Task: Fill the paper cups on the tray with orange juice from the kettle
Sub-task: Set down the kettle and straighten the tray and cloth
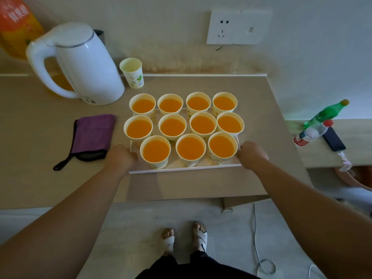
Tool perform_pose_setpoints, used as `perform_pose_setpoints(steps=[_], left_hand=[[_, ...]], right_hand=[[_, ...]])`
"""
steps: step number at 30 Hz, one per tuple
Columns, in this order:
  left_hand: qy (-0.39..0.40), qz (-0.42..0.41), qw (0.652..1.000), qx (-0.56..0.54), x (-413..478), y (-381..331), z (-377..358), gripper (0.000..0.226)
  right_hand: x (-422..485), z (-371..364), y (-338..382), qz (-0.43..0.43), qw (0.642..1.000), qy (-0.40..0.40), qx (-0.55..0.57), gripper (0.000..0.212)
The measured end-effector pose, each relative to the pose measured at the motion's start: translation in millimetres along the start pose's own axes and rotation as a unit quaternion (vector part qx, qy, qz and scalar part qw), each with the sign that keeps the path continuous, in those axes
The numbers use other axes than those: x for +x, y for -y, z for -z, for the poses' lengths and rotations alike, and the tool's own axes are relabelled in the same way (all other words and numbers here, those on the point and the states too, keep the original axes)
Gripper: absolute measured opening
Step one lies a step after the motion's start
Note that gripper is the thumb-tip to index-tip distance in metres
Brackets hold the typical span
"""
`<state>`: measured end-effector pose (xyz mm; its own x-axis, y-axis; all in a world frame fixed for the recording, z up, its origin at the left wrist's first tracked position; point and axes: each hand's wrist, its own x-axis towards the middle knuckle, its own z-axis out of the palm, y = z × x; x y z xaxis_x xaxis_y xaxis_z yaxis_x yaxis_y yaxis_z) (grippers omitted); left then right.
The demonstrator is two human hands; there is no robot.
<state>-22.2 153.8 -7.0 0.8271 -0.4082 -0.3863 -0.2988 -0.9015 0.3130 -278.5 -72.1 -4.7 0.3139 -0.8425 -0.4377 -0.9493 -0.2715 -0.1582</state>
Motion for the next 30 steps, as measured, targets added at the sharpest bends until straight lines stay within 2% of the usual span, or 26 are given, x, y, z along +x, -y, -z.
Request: perform_pose_setpoints(steps=[6,11,15,20,25,30], left_hand=[[0.0,0.012,0.999,-0.03,2.8,5.9,-3.7,0.04],[-0.017,0.028,0.999,0.001,1.6,4.3,-9.9,0.04],[-0.036,0.038,0.998,0.045,2.0,1.4,-16.7,0.031],[-0.06,0.031,0.992,0.11,-2.6,-5.0,-21.2,0.015],[-0.085,-0.001,0.989,0.119,-4.6,-1.5,-24.1,0.014],[-0.098,-0.014,0.99,0.102,-2.6,-3.3,-23.9,0.011]], right_hand=[[4.5,-7.6,-3.7,0.0,1.0,0.003,0.028,0.037],[4.0,-12.2,-2.7,-0.011,1.0,-0.016,0.008,0.032],[2.2,-17.7,-1.5,-0.009,0.998,-0.057,-0.029,0.025],[4.9,-25.0,-4.6,0.009,0.996,-0.085,-0.037,0.026],[4.4,-26.0,-7.2,0.023,0.995,-0.093,-0.03,0.026],[4.8,-21.0,-7.8,0.035,0.994,-0.09,-0.048,0.012]])
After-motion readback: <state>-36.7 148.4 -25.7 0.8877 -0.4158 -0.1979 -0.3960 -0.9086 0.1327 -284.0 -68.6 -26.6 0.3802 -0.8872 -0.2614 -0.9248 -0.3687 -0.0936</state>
